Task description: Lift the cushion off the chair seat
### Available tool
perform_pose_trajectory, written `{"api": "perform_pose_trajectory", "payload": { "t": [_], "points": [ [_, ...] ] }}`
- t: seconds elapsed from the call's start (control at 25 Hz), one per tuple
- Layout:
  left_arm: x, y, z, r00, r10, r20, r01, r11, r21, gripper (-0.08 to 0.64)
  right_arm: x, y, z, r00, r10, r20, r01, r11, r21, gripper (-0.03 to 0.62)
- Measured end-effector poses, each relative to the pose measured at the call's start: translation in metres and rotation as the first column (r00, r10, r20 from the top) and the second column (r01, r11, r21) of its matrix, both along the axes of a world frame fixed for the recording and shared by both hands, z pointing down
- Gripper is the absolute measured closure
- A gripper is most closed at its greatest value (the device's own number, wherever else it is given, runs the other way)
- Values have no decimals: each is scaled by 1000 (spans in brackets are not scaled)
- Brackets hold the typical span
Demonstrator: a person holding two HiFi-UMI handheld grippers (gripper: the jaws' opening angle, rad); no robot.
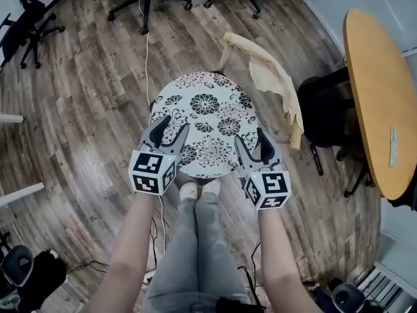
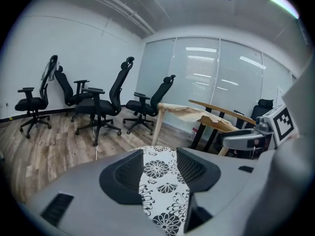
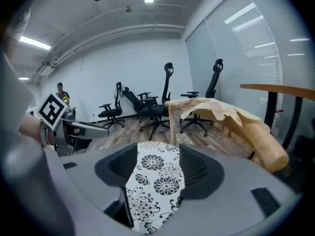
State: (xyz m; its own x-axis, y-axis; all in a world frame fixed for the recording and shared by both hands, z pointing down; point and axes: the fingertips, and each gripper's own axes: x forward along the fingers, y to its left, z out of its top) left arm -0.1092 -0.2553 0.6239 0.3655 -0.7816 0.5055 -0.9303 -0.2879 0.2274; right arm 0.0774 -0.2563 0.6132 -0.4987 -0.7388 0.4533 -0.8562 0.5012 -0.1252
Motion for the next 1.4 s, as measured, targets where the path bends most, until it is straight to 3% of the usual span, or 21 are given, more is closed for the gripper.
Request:
{"api": "perform_pose_trajectory", "payload": {
  "t": [0.24,0.6,0.92,1.16,1.4],
  "points": [
    [-38,1,59,997,-77,13,78,991,-109,343,18,-8,58,992,98,-80,-105,991,-86,296],
    [-73,7,121,991,-130,26,133,965,-226,258,46,-15,134,958,220,-185,-255,947,-194,276],
    [-98,11,168,981,-194,-20,180,940,-291,256,65,-20,175,936,295,-192,-336,912,-235,276],
    [-108,13,197,971,-233,-54,202,921,-333,256,67,-14,203,943,268,-199,-317,904,-287,278],
    [-104,13,211,970,-233,-64,198,919,-341,292,65,-13,212,942,248,-228,-306,913,-269,298]
  ]
}}
